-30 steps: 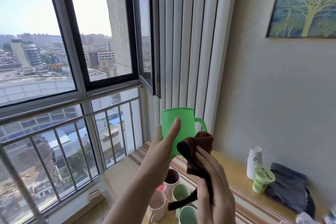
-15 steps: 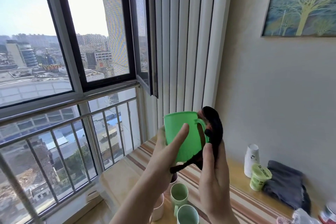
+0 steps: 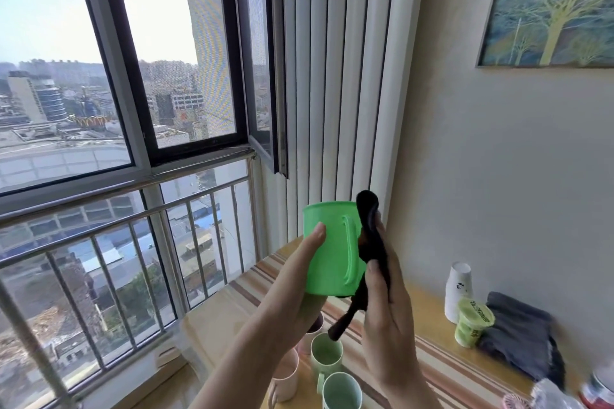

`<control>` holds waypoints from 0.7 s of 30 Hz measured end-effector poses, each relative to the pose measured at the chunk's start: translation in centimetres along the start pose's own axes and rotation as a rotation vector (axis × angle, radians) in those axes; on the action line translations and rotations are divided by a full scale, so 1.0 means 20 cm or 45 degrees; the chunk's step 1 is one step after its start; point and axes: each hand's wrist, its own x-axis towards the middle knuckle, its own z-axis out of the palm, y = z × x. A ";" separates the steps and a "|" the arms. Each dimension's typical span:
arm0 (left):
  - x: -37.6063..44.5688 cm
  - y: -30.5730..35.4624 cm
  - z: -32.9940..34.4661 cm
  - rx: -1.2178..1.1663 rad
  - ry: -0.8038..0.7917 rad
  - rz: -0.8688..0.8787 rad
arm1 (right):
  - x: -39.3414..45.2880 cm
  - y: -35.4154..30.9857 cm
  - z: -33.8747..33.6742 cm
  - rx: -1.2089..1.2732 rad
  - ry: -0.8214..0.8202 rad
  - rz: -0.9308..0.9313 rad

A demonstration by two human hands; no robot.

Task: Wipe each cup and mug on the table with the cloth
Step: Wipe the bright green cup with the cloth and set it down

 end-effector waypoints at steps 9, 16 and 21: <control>0.05 0.07 -0.06 -0.024 0.060 0.128 | -0.11 0.07 -0.01 0.123 0.207 0.359; 0.07 0.05 -0.08 0.131 0.063 0.246 | -0.05 0.09 0.02 0.515 0.268 0.816; 0.09 0.02 -0.07 0.306 0.101 0.381 | -0.08 0.11 0.02 0.455 0.265 0.905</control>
